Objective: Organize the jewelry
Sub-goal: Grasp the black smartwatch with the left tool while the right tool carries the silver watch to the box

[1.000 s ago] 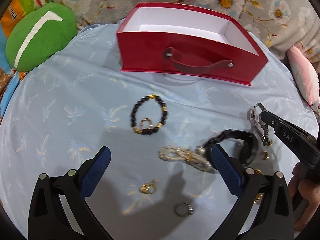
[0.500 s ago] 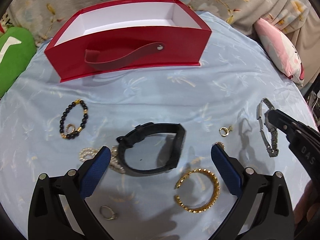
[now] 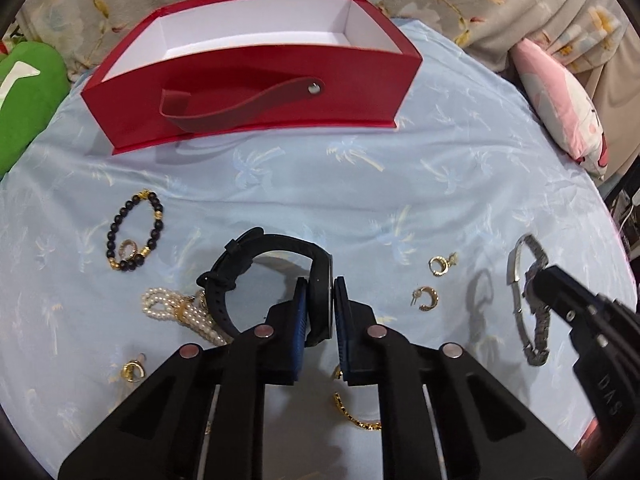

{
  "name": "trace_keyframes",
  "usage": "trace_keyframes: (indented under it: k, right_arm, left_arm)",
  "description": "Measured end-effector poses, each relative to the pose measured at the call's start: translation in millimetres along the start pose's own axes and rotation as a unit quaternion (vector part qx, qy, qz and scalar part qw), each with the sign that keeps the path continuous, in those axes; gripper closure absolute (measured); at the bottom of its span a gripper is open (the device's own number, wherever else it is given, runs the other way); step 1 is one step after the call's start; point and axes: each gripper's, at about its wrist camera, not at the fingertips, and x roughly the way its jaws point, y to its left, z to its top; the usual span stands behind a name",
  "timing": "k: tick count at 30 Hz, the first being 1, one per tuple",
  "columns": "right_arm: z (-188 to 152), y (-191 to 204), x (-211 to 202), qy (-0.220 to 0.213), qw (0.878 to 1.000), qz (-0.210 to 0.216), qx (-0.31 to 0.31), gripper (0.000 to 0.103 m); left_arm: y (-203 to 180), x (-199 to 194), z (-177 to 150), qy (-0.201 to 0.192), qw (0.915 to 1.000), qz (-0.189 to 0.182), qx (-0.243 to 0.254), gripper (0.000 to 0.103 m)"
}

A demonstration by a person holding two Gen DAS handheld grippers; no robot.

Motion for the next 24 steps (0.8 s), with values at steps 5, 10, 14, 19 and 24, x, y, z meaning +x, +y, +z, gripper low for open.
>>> trace_keyframes:
  k: [5, 10, 14, 19, 24]
  right_arm:
    - [-1, 12, -10, -0.008, 1.0, 0.016, -0.01, 0.097]
    - [5, 25, -22, -0.022, 0.999, 0.032, -0.021, 0.097]
    - [15, 38, -32, -0.038, 0.998, 0.047, -0.034, 0.097]
    - [34, 58, -48, -0.067, 0.994, 0.065, -0.055, 0.097]
    - [61, 80, -61, -0.104, 0.988, 0.079, -0.079, 0.097]
  left_arm:
    - [14, -28, 7, -0.033, 0.9994, 0.003, -0.014, 0.091]
    - [34, -63, 19, -0.075, 0.9966, 0.011, -0.032, 0.091]
    - [53, -88, 31, -0.107, 0.9933, 0.02, -0.039, 0.091]
    - [74, -118, 52, -0.143, 0.9884, 0.029, -0.042, 0.09]
    - [90, -143, 79, -0.176, 0.9829, 0.032, -0.041, 0.09]
